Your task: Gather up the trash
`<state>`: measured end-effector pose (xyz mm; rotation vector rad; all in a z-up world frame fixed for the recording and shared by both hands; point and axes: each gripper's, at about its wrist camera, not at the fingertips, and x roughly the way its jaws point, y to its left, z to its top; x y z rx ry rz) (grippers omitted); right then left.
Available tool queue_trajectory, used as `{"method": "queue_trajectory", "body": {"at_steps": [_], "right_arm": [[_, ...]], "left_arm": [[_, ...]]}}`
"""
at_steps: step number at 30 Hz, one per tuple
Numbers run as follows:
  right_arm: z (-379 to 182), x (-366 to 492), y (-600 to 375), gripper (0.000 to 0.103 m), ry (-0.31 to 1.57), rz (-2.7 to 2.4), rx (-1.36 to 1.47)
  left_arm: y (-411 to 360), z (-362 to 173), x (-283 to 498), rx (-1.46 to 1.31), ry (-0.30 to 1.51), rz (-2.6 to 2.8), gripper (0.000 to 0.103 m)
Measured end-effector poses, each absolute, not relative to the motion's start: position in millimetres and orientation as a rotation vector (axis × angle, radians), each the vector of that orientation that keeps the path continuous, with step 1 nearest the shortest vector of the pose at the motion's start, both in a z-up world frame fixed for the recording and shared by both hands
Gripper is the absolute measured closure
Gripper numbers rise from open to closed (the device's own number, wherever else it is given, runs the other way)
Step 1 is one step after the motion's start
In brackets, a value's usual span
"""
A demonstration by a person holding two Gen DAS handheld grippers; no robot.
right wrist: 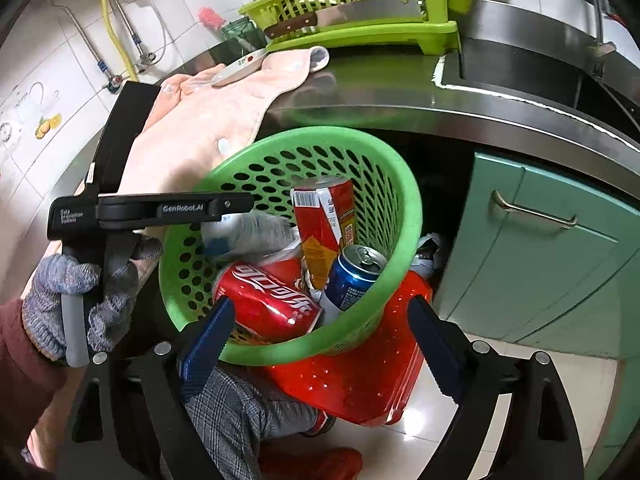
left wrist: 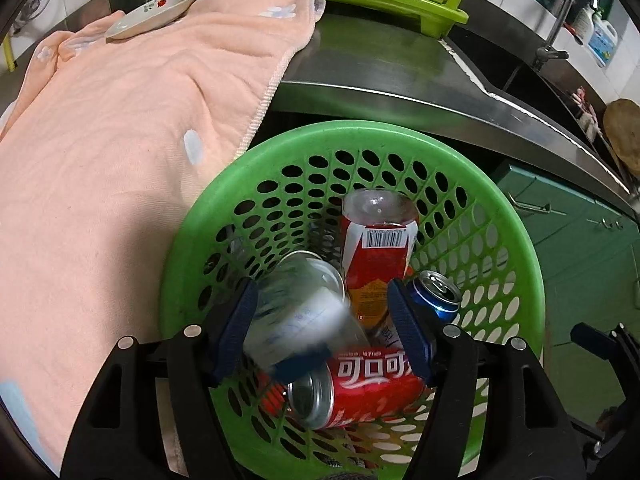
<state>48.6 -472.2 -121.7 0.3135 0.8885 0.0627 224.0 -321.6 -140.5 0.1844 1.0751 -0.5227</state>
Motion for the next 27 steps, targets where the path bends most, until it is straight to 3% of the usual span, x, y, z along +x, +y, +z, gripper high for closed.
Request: {"method": "queue_trajectory", "body": {"at_steps": [10, 20, 27], "right_arm": [[-100, 38, -453, 0.018, 0.836, 0.037, 0.280], [-72, 34, -415, 0.012, 0.784, 0.062, 0.255], [-53, 37, -378, 0.010, 0.751, 0.106, 0.231]], "left_arm": [[-284, -96, 196, 0.147, 0.967, -0.508, 0.025], [-212, -47, 150, 0.118, 0.828, -0.443, 0.010], [-149, -24, 124, 0.086, 0.768, -0.354, 0.008]]}}
